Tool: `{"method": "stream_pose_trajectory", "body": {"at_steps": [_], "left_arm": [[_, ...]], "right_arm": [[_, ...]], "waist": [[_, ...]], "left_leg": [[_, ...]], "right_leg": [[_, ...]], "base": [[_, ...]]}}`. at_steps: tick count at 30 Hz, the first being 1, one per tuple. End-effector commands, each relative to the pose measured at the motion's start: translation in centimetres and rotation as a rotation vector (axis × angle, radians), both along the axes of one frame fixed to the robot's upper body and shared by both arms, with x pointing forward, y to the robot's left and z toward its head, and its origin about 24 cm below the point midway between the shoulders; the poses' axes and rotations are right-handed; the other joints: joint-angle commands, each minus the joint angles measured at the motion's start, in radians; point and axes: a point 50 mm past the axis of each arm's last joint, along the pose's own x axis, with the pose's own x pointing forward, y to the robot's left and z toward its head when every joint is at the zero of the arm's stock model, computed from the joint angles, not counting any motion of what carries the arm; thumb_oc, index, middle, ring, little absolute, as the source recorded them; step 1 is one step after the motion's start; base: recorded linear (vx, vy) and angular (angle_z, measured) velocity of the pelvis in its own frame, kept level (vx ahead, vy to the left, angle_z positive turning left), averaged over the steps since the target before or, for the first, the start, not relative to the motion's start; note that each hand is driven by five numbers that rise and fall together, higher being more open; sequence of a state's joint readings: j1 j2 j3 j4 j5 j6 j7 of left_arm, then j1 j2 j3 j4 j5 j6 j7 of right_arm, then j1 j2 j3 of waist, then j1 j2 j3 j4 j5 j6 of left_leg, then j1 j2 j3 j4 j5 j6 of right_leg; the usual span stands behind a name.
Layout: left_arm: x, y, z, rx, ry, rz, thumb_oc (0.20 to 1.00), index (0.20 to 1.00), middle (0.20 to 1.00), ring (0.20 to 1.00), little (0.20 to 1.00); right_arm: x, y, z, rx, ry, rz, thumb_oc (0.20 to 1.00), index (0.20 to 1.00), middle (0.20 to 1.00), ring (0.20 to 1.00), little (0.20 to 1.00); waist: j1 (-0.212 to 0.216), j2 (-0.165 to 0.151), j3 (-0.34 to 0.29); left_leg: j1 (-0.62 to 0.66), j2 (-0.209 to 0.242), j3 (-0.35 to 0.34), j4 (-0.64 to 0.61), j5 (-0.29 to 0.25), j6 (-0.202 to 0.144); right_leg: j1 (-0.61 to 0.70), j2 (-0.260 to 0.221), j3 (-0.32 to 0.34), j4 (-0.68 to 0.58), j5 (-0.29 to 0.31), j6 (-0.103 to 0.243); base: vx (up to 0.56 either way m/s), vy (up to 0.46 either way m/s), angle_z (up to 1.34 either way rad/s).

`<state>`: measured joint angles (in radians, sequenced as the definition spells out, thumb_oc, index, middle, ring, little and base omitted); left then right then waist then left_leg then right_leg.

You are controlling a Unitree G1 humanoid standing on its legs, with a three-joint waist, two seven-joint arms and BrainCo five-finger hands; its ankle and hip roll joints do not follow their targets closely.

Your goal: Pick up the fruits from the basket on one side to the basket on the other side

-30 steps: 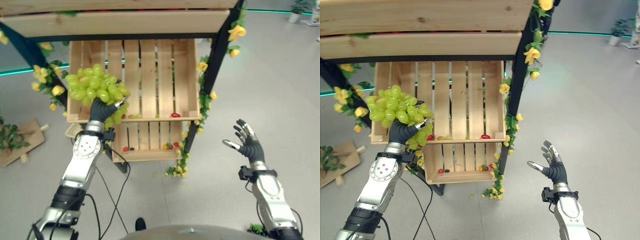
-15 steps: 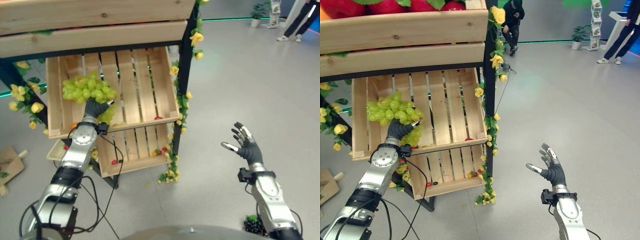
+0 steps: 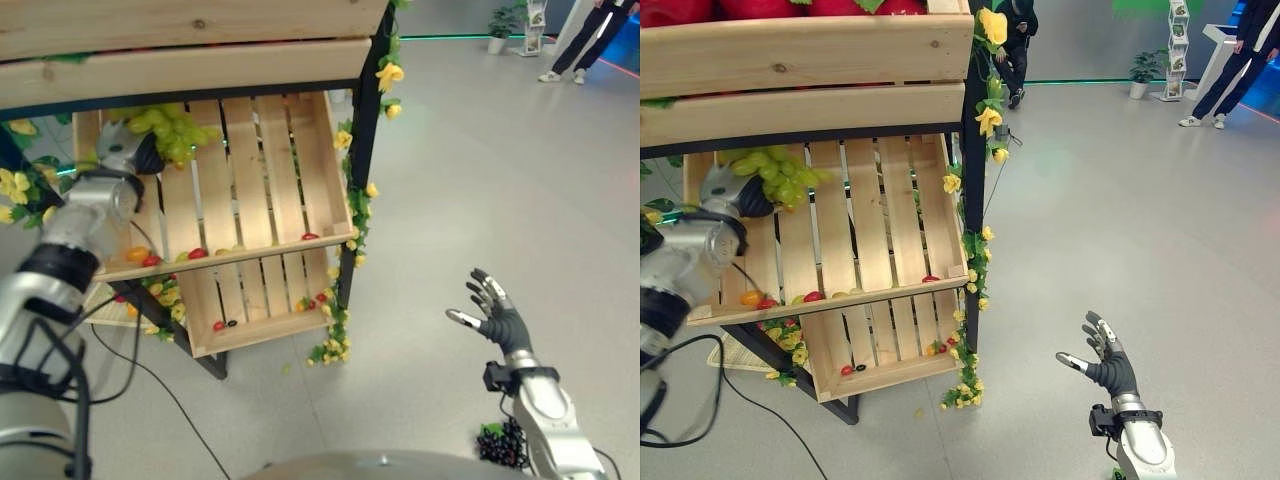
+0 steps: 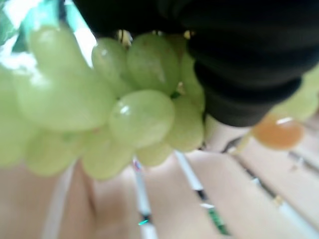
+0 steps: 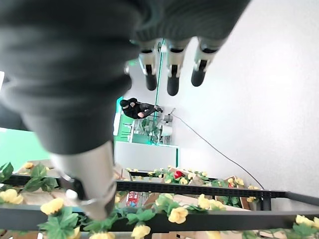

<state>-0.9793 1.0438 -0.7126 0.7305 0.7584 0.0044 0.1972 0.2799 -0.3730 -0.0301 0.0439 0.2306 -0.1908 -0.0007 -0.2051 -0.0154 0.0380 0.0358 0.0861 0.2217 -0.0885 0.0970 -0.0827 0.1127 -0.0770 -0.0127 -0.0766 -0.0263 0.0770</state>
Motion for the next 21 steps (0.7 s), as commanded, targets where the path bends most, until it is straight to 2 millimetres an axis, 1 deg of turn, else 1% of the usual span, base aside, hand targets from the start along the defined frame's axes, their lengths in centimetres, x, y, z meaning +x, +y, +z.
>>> {"method": "stream_pose_trajectory", "body": {"at_steps": [1, 3, 5, 7, 9, 12, 13, 16, 21], "left_arm": [[0.5, -0.6, 4.9, 0.176, -0.100, 0.008, 0.200, 0.200, 0.200, 0.200, 0.200], [0.6, -0.9, 5.2, 0.217, -0.089, 0.002, 0.200, 0.200, 0.200, 0.200, 0.200], [0.6, -1.0, 4.8, 0.254, -0.059, -0.011, 0.200, 0.200, 0.200, 0.200, 0.200], [0.6, -0.9, 4.6, 0.269, -0.035, -0.003, 0.200, 0.200, 0.200, 0.200, 0.200], [0.5, -1.3, 4.6, 0.283, -0.036, -0.021, 0.200, 0.200, 0.200, 0.200, 0.200], [0.4, -1.5, 4.1, 0.284, -0.014, -0.038, 0.200, 0.200, 0.200, 0.200, 0.200], [0.4, -1.5, 4.0, 0.277, -0.015, -0.040, 1.000, 1.000, 1.000, 1.000, 1.000], [0.3, -1.2, 3.6, 0.235, -0.010, -0.027, 1.000, 1.000, 1.000, 1.000, 1.000], [0.4, -1.5, 3.3, 0.203, -0.013, -0.031, 1.000, 1.000, 1.000, 1.000, 1.000]], "right_arm": [[1.5, -0.6, 4.8, -0.027, -0.243, 0.041, 1.000, 1.000, 1.000, 1.000, 1.000], [1.4, -0.7, 4.9, -0.023, -0.252, 0.039, 1.000, 1.000, 1.000, 1.000, 1.000], [1.3, -0.8, 4.9, -0.022, -0.255, 0.029, 1.000, 1.000, 1.000, 1.000, 1.000], [1.2, -0.9, 5.0, -0.027, -0.258, 0.025, 1.000, 1.000, 1.000, 1.000, 1.000], [1.1, -0.9, 5.0, -0.027, -0.258, 0.021, 1.000, 1.000, 1.000, 1.000, 1.000], [1.0, -1.0, 5.0, -0.026, -0.261, 0.016, 1.000, 1.000, 1.000, 1.000, 1.000], [1.0, -1.0, 5.0, -0.029, -0.259, 0.015, 1.000, 1.000, 1.000, 1.000, 1.000], [0.9, -1.2, 4.9, -0.030, -0.257, 0.003, 1.000, 1.000, 1.000, 1.000, 1.000], [0.8, -1.4, 4.8, -0.036, -0.248, -0.012, 1.000, 1.000, 1.000, 1.000, 1.000]], "waist": [[0.002, 0.014, 0.017], [0.005, 0.012, 0.018], [0.006, 0.010, 0.017], [0.007, 0.010, 0.019], [0.010, 0.009, 0.020], [0.013, 0.008, 0.022], [0.014, 0.009, 0.022], [0.017, 0.007, 0.024], [0.019, 0.006, 0.028]], "left_leg": [[0.060, -0.018, 0.010, 0.112, -0.190, 0.025], [0.060, -0.019, 0.009, 0.112, -0.191, 0.026], [0.059, -0.019, 0.007, 0.114, -0.192, 0.026], [0.058, -0.019, 0.006, 0.114, -0.192, 0.026], [0.056, -0.020, 0.004, 0.114, -0.192, 0.027], [0.056, -0.021, 0.003, 0.112, -0.192, 0.029], [0.055, -0.021, 0.003, 0.113, -0.192, 0.029], [0.053, -0.022, 0.001, 0.110, -0.191, 0.029], [0.049, -0.021, -0.005, 0.110, -0.188, 0.028]], "right_leg": [[-0.045, -0.008, -0.042, 0.080, -0.065, 0.086], [-0.044, -0.009, -0.046, 0.077, -0.066, 0.087], [-0.041, -0.010, -0.048, 0.074, -0.066, 0.088], [-0.040, -0.011, -0.050, 0.074, -0.066, 0.087], [-0.040, -0.011, -0.052, 0.073, -0.065, 0.087], [-0.039, -0.014, -0.052, 0.069, -0.062, 0.087], [-0.038, -0.014, -0.054, 0.069, -0.062, 0.087], [-0.038, -0.015, -0.057, 0.066, -0.062, 0.086], [-0.036, -0.016, -0.065, 0.063, -0.059, 0.085]], "base": [[0.00, 0.000, 0.00], [0.00, 0.000, 0.00], [0.00, 0.000, 0.00], [0.00, 0.000, 0.00], [0.00, 0.000, 0.00], [0.00, 0.000, 0.00], [0.00, 0.000, 0.00], [0.00, 0.000, 0.00], [-0.01, -0.004, 0.01]]}}
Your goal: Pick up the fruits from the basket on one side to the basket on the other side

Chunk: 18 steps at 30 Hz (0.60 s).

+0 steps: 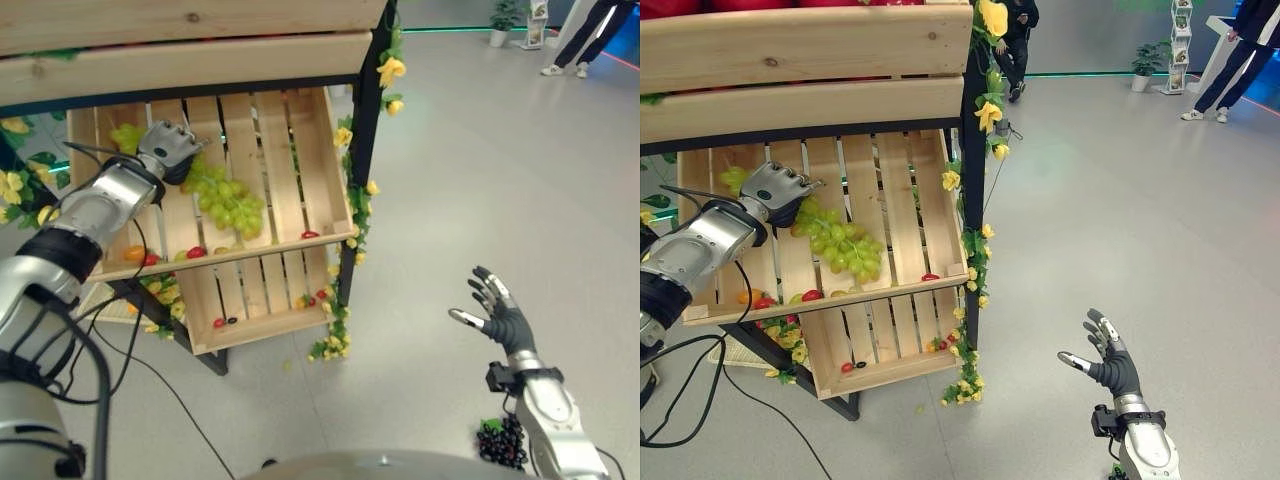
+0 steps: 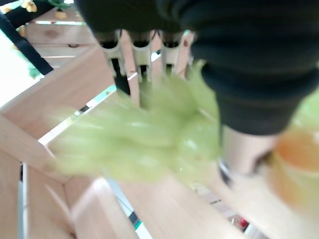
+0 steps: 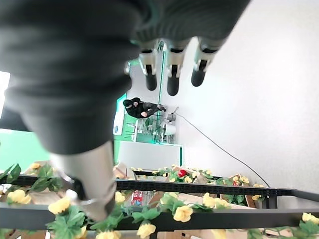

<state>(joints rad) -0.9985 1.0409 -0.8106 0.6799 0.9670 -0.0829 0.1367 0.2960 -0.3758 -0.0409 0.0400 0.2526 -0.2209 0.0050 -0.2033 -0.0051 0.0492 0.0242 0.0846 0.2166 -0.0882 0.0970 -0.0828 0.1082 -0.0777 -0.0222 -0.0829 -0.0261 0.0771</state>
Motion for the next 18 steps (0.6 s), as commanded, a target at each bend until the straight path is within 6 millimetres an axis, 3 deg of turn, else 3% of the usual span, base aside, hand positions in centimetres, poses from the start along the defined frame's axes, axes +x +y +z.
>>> {"method": "stream_pose_trajectory", "body": {"at_steps": [1, 18], "left_arm": [[-0.06, 1.02, 5.05, -0.066, -0.177, 0.058, 1.000, 1.000, 1.000, 1.000, 1.000], [0.06, 0.57, 5.12, -0.128, -0.188, 0.043, 1.000, 1.000, 1.000, 1.000, 1.000]], "right_arm": [[1.15, -1.05, 4.53, -0.050, -0.222, -0.006, 1.000, 1.000, 1.000, 1.000, 1.000], [1.08, -1.23, 4.48, -0.050, -0.215, -0.018, 1.000, 1.000, 1.000, 1.000, 1.000]], "waist": [[0.019, -0.006, 0.018], [0.029, -0.012, 0.016]], "left_leg": [[0.060, -0.019, -0.001, 0.110, -0.188, 0.029], [0.046, -0.018, -0.025, 0.117, -0.182, 0.027]], "right_leg": [[-0.031, -0.015, -0.057, 0.068, -0.059, 0.084], [-0.025, -0.017, -0.080, 0.069, -0.058, 0.079]], "base": [[-0.02, -0.009, 0.04], [-0.01, -0.003, 0.03]]}}
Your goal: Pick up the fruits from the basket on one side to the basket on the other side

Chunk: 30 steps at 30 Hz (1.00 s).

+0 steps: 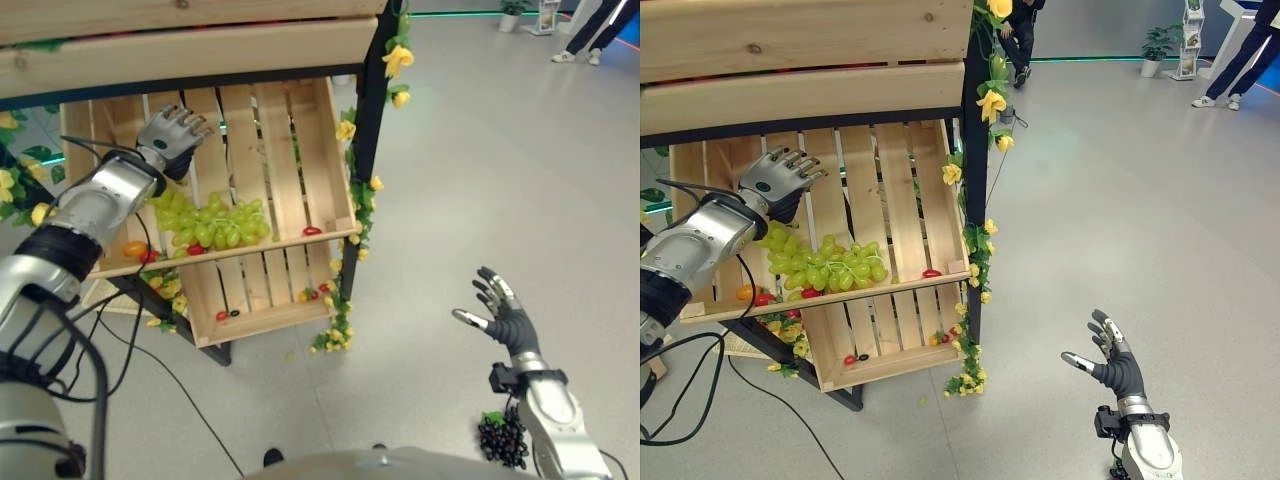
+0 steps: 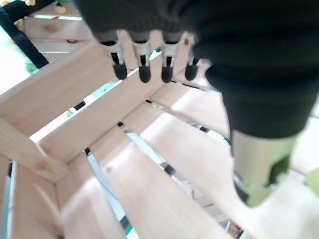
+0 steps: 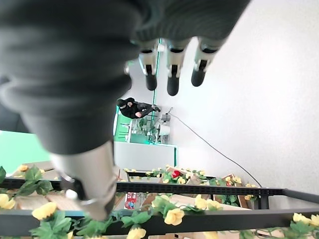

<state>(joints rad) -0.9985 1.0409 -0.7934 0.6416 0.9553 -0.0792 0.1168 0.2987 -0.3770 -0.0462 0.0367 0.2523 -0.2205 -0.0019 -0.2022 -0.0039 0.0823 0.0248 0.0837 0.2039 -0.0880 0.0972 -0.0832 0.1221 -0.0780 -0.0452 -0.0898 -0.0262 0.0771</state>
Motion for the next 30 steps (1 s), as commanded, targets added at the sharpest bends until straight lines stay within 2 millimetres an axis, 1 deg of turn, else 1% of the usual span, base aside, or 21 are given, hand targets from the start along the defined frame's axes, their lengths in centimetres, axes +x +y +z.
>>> {"method": "stream_pose_trajectory", "body": {"at_steps": [1, 3, 6, 7, 8, 9, 10, 11, 12, 13, 14, 15, 16, 17, 18, 19, 20, 21, 22, 25, 30], "left_arm": [[0.1, 1.2, 4.4, -0.123, -0.173, 0.060, 1.000, 1.000, 1.000, 1.000, 1.000], [0.2, 1.0, 4.3, -0.263, -0.179, 0.045, 1.000, 1.000, 1.000, 1.000, 1.000], [0.1, 1.1, 4.3, -0.324, -0.217, 0.032, 1.000, 1.000, 1.000, 1.000, 1.000], [-0.1, 1.3, 3.9, -0.345, -0.212, 0.031, 1.000, 1.000, 1.000, 1.000, 1.000], [-0.1, 0.9, 3.7, -0.373, -0.224, 0.010, 1.000, 1.000, 1.000, 1.000, 1.000], [-0.4, 0.5, 3.2, -0.413, -0.223, -0.018, 1.000, 1.000, 1.000, 1.000, 1.000], [-0.8, 0.2, 3.2, -0.444, -0.246, -0.053, 1.000, 1.000, 1.000, 1.000, 1.000], [-1.5, 0.6, 3.1, -0.479, -0.281, -0.061, 1.000, 1.000, 1.000, 1.000, 1.000], [-2.1, 0.8, 3.2, -0.479, -0.314, -0.080, 1.000, 1.000, 1.000, 1.000, 1.000], [-2.3, 0.9, 3.1, -0.481, -0.314, -0.076, 1.000, 1.000, 1.000, 1.000, 1.000], [-3.4, 0.8, 3.1, -0.484, -0.341, -0.116, 1.000, 1.000, 1.000, 1.000, 1.000], [-5.4, 1.3, 2.5, -0.499, -0.361, -0.136, 1.000, 1.000, 1.000, 1.000, 1.000], [-6.2, 1.5, 2.2, -0.513, -0.371, -0.146, 1.000, 1.000, 1.000, 1.000, 1.000], [-7.5, 1.4, 2.2, -0.524, -0.390, -0.170, 1.000, 1.000, 1.000, 1.000, 1.000], [-8.3, 1.8, 1.9, -0.534, -0.402, -0.163, 1.000, 1.000, 1.000, 1.000, 1.000], [-9.8, 1.8, 1.7, -0.541, -0.423, -0.191, 1.000, 1.000, 1.000, 1.000, 1.000], [-10.7, 1.9, 1.6, -0.553, -0.439, -0.201, 1.000, 1.000, 1.000, 1.000, 1.000], [-10.9, 2.0, 1.5, -0.554, -0.440, -0.197, 1.000, 1.000, 1.000, 1.000, 1.000], [-11.9, 2.1, 1.4, -0.565, -0.457, -0.199, 1.000, 1.000, 1.000, 1.000, 1.000], [-13.8, 1.9, 0.8, -0.591, -0.474, -0.223, 1.000, 1.000, 1.000, 1.000, 1.000], [-16.3, 1.8, -0.1, -0.675, -0.482, -0.249, 1.000, 1.000, 1.000, 1.000, 1.000]], "right_arm": [[1.2, -1.0, 4.4, -0.044, -0.213, -0.005, 1.000, 1.000, 1.000, 1.000, 1.000], [1.5, -0.8, 4.4, -0.041, -0.214, -0.002, 1.000, 1.000, 1.000, 1.000, 1.000], [1.5, -0.6, 4.3, -0.039, -0.213, 0.007, 1.000, 1.000, 1.000, 1.000, 1.000], [1.5, -0.6, 4.4, -0.044, -0.219, 0.002, 1.000, 1.000, 1.000, 1.000, 1.000], [1.6, -0.5, 4.4, -0.045, -0.218, 0.010, 1.000, 1.000, 1.000, 1.000, 1.000], [1.7, -0.6, 4.3, -0.042, -0.220, -0.007, 1.000, 1.000, 1.000, 1.000, 1.000], [1.7, -0.6, 4.2, -0.040, -0.220, -0.014, 1.000, 1.000, 1.000, 1.000, 1.000], [1.8, -0.6, 4.3, -0.043, -0.226, -0.013, 1.000, 1.000, 1.000, 1.000, 1.000], [1.8, -0.7, 4.4, -0.037, -0.233, -0.026, 1.000, 1.000, 1.000, 1.000, 1.000], [1.8, -0.7, 4.4, -0.040, -0.232, -0.022, 1.000, 1.000, 1.000, 1.000, 1.000], [1.7, -0.8, 4.5, -0.041, -0.238, -0.032, 1.000, 1.000, 1.000, 1.000, 1.000], [1.5, -1.0, 4.5, -0.047, -0.238, -0.048, 1.000, 1.000, 1.000, 1.000, 1.000], [1.4, -1.2, 4.4, -0.044, -0.237, -0.064, 1.000, 1.000, 1.000, 1.000, 1.000], [1.4, -1.4, 4.4, -0.046, -0.238, -0.079, 1.000, 1.000, 1.000, 1.000, 1.000], [1.4, -1.4, 4.4, -0.045, -0.237, -0.082, 1.000, 1.000, 1.000, 1.000, 1.000], [1.2, -1.7, 4.3, -0.035, -0.237, -0.112, 1.000, 1.000, 1.000, 1.000, 1.000], [1.1, -1.8, 4.4, -0.029, -0.243, -0.116, 1.000, 1.000, 1.000, 1.000, 1.000], [1.1, -1.7, 4.4, -0.030, -0.242, -0.111, 1.000, 1.000, 1.000, 1.000, 1.000], [1.1, -1.6, 4.4, -0.029, -0.244, -0.105, 1.000, 1.000, 1.000, 1.000, 1.000], [0.8, -1.8, 4.6, -0.031, -0.251, -0.108, 1.000, 1.000, 1.000, 1.000, 1.000], [0.8, -1.8, 4.9, -0.023, -0.269, -0.105, 1.000, 1.000, 1.000, 1.000, 1.000]], "waist": [[0.028, -0.014, -0.016], [0.029, -0.016, -0.016], [0.029, -0.016, -0.018], [0.031, -0.019, -0.018], [0.031, -0.018, -0.018], [0.036, -0.024, -0.019], [0.041, -0.026, -0.020], [0.041, -0.023, -0.021], [0.050, -0.027, -0.019], [0.047, -0.025, -0.020], [0.056, -0.027, -0.019], [0.070, -0.027, -0.017], [0.076, -0.027, -0.017], [0.084, -0.025, -0.018], [0.085, -0.022, -0.019], [0.101, -0.021, -0.017], [0.106, -0.020, -0.016], [0.102, -0.019, -0.017], [0.103, -0.018, -0.017], [0.119, -0.015, -0.014], [0.138, -0.009, -0.004]], "left_leg": [[0.045, -0.017, -0.014, 0.117, -0.181, 0.027], [0.043, -0.017, -0.017, 0.117, -0.177, 0.026], [0.042, -0.017, -0.021, 0.117, -0.176, 0.026], [0.041, -0.018, -0.022, 0.118, -0.176, 0.027], [0.040, -0.019, -0.024, 0.118, -0.176, 0.026], [0.039, -0.020, -0.028, 0.117, -0.174, 0.026], [0.040, -0.021, -0.031, 0.115, -0.173, 0.026], [0.040, -0.022, -0.031, 0.113, -0.172, 0.026], [0.038, -0.022, -0.033, 0.111, -0.171, 0.025], [0.039, -0.022, -0.032, 0.111, -0.171, 0.026], [0.038, -0.024, -0.034, 0.107, -0.169, 0.026], [0.036, -0.025, -0.036, 0.100, -0.166, 0.027], [0.035, -0.027, -0.038, 0.095, -0.165, 0.028], [0.035, -0.029, -0.036, 0.086, -0.161, 0.029], [0.035, -0.030, -0.037, 0.081, -0.159, 0.029], [0.036, -0.034, -0.046, 0.071, -0.154, 0.028], [0.036, -0.034, -0.051, 0.067, -0.151, 0.028], [0.037, -0.034, -0.051, 0.067, -0.151, 0.028], [0.036, -0.035, -0.056, 0.065, -0.149, 0.027], [0.032, -0.038, -0.068, 0.058, -0.142, 0.024], [0.020, -0.038, -0.092, 0.055, -0.128, 0.019]], "right_leg": [[-0.040, -0.017, -0.058, 0.077, -0.059, 0.079], [-0.042, -0.018, -0.062, 0.082, -0.059, 0.077], [-0.041, -0.019, -0.066, 0.085, -0.061, 0.075], [-0.040, -0.019, -0.069, 0.087, -0.061, 0.074], [-0.041, -0.019, -0.071, 0.087, -0.062, 0.072], [-0.038, -0.019, -0.074, 0.085, -0.061, 0.070], [-0.037, -0.020, -0.077, 0.083, -0.060, 0.069], [-0.036, -0.020, -0.078, 0.081, -0.059, 0.068], [-0.036, -0.021, -0.080, 0.078, -0.057, 0.068], [-0.036, -0.021, -0.079, 0.078, -0.057, 0.068], [-0.037, -0.021, -0.080, 0.075, -0.054, 0.068], [-0.039, -0.022, -0.080, 0.070, -0.051, 0.066], [-0.041, -0.022, -0.080, 0.069, -0.049, 0.065], [-0.043, -0.023, -0.081, 0.064, -0.044, 0.065], [-0.045, -0.022, -0.082, 0.061, -0.042, 0.064], [-0.043, -0.022, -0.088, 0.056, -0.040, 0.061], [-0.041, -0.022, -0.090, 0.054, -0.040, 0.059], [-0.041, -0.022, -0.090, 0.053, -0.040, 0.059], [-0.039, -0.023, -0.095, 0.052, -0.040, 0.058], [-0.032, -0.023, -0.105, 0.038, -0.037, 0.053], [-0.028, -0.023, -0.127, 0.033, -0.040, 0.044]], "base": [[-0.03, -0.007, 0.06], [-0.04, -0.001, 0.05], [-0.02, -0.004, 0.05], [-0.02, -0.006, 0.03], [-0.04, -0.020, 0.03], [-0.03, -0.019, 0.02], [-0.03, -0.021, 0.01], [0.00, 0.000, 0.00], [0.00, 0.000, 0.00], [0.00, 0.000, 0.00], [0.00, 0.000, 0.00], [-0.03, 0.004, 0.03], [0.00, 0.000, 0.00], [-0.01, -0.001, 0.03], [0.00, -0.009, -0.07], [0.00, -0.015, 0.04], [0.00, -0.012, 0.07], [0.00, -0.010, 0.21], [0.01, -0.009, 0.13], [0.00, -0.023, 0.14], [-0.02, -0.026, 0.21]]}}
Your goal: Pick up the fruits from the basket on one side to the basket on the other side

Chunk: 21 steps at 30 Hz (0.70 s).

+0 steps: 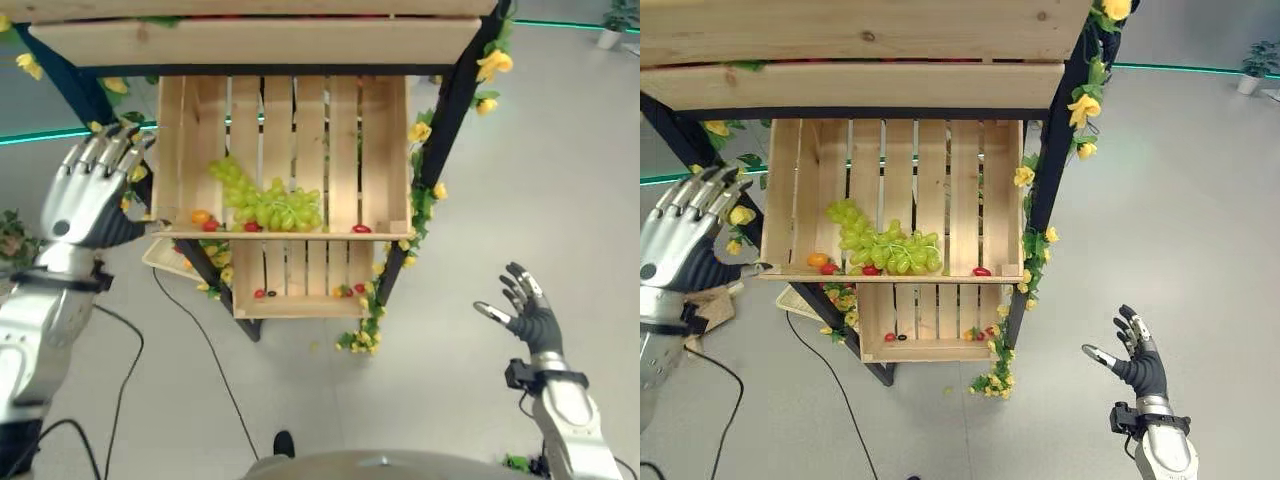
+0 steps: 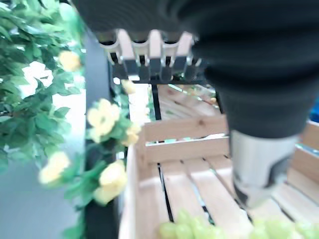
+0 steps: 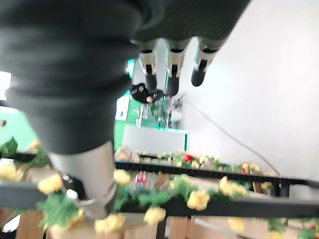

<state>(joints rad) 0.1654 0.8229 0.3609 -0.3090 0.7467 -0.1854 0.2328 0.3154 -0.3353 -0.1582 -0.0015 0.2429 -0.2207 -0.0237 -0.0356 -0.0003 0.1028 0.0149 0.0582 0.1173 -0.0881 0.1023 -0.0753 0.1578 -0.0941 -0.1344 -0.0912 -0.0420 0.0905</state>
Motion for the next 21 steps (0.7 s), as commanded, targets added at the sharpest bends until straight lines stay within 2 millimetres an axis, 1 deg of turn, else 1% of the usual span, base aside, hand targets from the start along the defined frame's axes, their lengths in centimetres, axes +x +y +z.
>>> {"method": "stream_pose_trajectory", "body": {"at_steps": [1, 2, 3, 4, 5, 6, 7, 9, 13, 14, 15, 17, 20, 21], "left_arm": [[-0.4, 0.6, 2.1, -0.064, -0.126, -0.022, 1.000, 1.000, 1.000, 1.000, 1.000], [-1.2, 0.2, 1.7, -0.120, -0.130, -0.059, 1.000, 1.000, 1.000, 1.000, 1.000], [-1.6, 0.1, 1.4, -0.143, -0.122, -0.071, 1.000, 1.000, 1.000, 1.000, 1.000], [-1.7, -0.1, 1.0, -0.202, -0.119, -0.102, 1.000, 1.000, 1.000, 1.000, 1.000], [-1.9, -0.8, 1.1, -0.301, -0.140, -0.173, 1.000, 1.000, 1.000, 1.000, 1.000], [-2.1, -0.8, 0.7, -0.370, -0.126, -0.197, 1.000, 1.000, 1.000, 1.000, 1.000], [-2.2, -1.1, 0.4, -0.517, -0.149, -0.271, 1.000, 1.000, 1.000, 1.000, 1.000], [-2.4, -0.6, -1.0, -0.714, -0.154, -0.290, 1.000, 1.000, 1.000, 1.000, 1.000], [-1.8, -1.5, -3.5, -1.063, -0.101, -0.425, 1.000, 1.000, 1.000, 1.000, 1.000], [-1.8, -1.5, -3.5, -1.068, -0.099, -0.430, 1.000, 1.000, 1.000, 1.000, 1.000], [-1.4, -2.0, -4.9, -1.241, -0.052, -0.491, 1.000, 1.000, 1.000, 1.000, 1.000], [-1.1, -2.7, -6.4, -1.406, 0.004, -0.543, 1.000, 1.000, 1.000, 1.000, 1.000], [-0.9, -3.6, -7.9, -1.558, 0.060, -0.594, 1.000, 1.000, 1.000, 1.000, 1.000], [-0.6, -4.1, -9.3, -1.665, 0.097, -0.604, 1.000, 1.000, 1.000, 1.000, 1.000]], "right_arm": [[1.3, -0.1, 3.8, -0.029, -0.205, 0.018, 1.000, 1.000, 1.000, 1.000, 1.000], [1.3, -0.1, 4.0, -0.031, -0.216, 0.019, 1.000, 1.000, 1.000, 1.000, 1.000], [1.3, -0.2, 4.1, -0.035, -0.219, 0.019, 1.000, 1.000, 1.000, 1.000, 1.000], [1.4, -0.1, 4.3, -0.036, -0.232, 0.022, 1.000, 1.000, 1.000, 1.000, 1.000], [1.7, -0.3, 4.9, -0.041, -0.259, 0.014, 1.000, 1.000, 1.000, 1.000, 1.000], [1.8, -0.4, 5.1, -0.047, -0.269, 0.008, 1.000, 1.000, 1.000, 1.000, 1.000], [1.9, -0.4, 5.1, -0.046, -0.274, 0.003, 1.000, 1.000, 1.000, 1.000, 1.000], [1.9, -0.6, 5.4, -0.047, -0.291, -0.011, 1.000, 1.000, 1.000, 1.000, 1.000], [2.2, -0.6, 5.5, -0.039, -0.309, -0.027, 1.000, 1.000, 1.000, 1.000, 1.000], [2.2, -0.6, 5.5, -0.041, -0.310, -0.028, 1.000, 1.000, 1.000, 1.000, 1.000], [2.4, -0.6, 5.7, -0.051, -0.319, -0.033, 1.000, 1.000, 1.000, 1.000, 1.000], [2.7, -0.4, 5.8, -0.048, -0.330, -0.028, 1.000, 1.000, 1.000, 1.000, 1.000], [2.8, -0.2, 6.1, -0.058, -0.344, -0.012, 1.000, 1.000, 1.000, 1.000, 1.000], [3.0, 0.0, 6.2, -0.063, -0.349, -0.006, 1.000, 1.000, 1.000, 1.000, 1.000]], "waist": [[-0.030, -0.013, -0.025], [-0.013, -0.012, -0.015], [-0.014, -0.009, -0.012], [-0.009, -0.010, -0.004], [-0.005, -0.006, 0.010], [0.003, -0.004, 0.020], [0.002, -0.001, 0.028], [0.007, 0.000, 0.029], [0.018, -0.002, 0.015], [0.017, 0.000, 0.015], [0.020, -0.002, 0.007], [0.021, -0.005, 0.003], [0.023, -0.012, 0.000], [0.024, -0.013, 0.000]], "left_leg": [[0.029, -0.013, -0.006, 0.055, -0.133, 0.011], [0.018, -0.015, -0.020, 0.056, -0.127, 0.009], [0.013, -0.015, -0.027, 0.058, -0.125, 0.008], [0.004, -0.015, -0.033, 0.062, -0.122, 0.006], [-0.021, -0.018, -0.051, 0.079, -0.120, 0.003], [-0.033, -0.020, -0.061, 0.088, -0.120, 0.004], [-0.050, -0.019, -0.076, 0.114, -0.124, 0.002], [-0.059, -0.020, -0.095, 0.124, -0.123, 0.002], [-0.057, -0.022, -0.120, 0.112, -0.113, -0.003], [-0.057, -0.022, -0.122, 0.110, -0.112, -0.003], [-0.059, -0.021, -0.134, 0.100, -0.103, -0.008], [-0.059, -0.019, -0.141, 0.095, -0.099, -0.009], [-0.059, -0.016, -0.148, 0.091, -0.095, -0.011], [-0.059, -0.015, -0.151, 0.089, -0.094, -0.011]], "right_leg": [[-0.064, -0.006, -0.038, 0.034, -0.024, 0.030], [-0.066, -0.006, -0.048, 0.037, -0.027, 0.025], [-0.068, -0.007, -0.056, 0.038, -0.028, 0.024], [-0.071, -0.008, -0.062, 0.043, -0.029, 0.022], [-0.085, -0.012, -0.075, 0.058, -0.033, 0.021], [-0.092, -0.014, -0.083, 0.065, -0.036, 0.017], [-0.098, -0.015, -0.099, 0.084, -0.046, 0.011], [-0.096, -0.015, -0.115, 0.088, -0.051, 0.006], [-0.076, -0.009, -0.148, 0.072, -0.060, -0.003], [-0.075, -0.009, -0.150, 0.071, -0.059, -0.003], [-0.068, -0.005, -0.163, 0.061, -0.063, -0.007], [-0.064, -0.003, -0.172, 0.056, -0.064, -0.011], [-0.058, 0.001, -0.177, 0.048, -0.064, -0.014], [-0.056, 0.003, -0.178, 0.046, -0.064, -0.015]], "base": [[-0.04, -0.036, 0.25], [-0.04, -0.029, 0.24], [-0.07, -0.041, 0.17], [-0.10, -0.031, 0.17], [-0.11, -0.035, 0.27], [-0.09, -0.048, 0.43], [-0.02, -0.048, 0.39], [0.03, -0.045, 0.48], [0.04, -0.041, 0.30], [0.01, -0.051, 0.29], [0.01, -0.046, 0.23], [0.01, -0.050, 0.17], [0.00, -0.034, 0.09], [0.00, -0.032, 0.06]]}}
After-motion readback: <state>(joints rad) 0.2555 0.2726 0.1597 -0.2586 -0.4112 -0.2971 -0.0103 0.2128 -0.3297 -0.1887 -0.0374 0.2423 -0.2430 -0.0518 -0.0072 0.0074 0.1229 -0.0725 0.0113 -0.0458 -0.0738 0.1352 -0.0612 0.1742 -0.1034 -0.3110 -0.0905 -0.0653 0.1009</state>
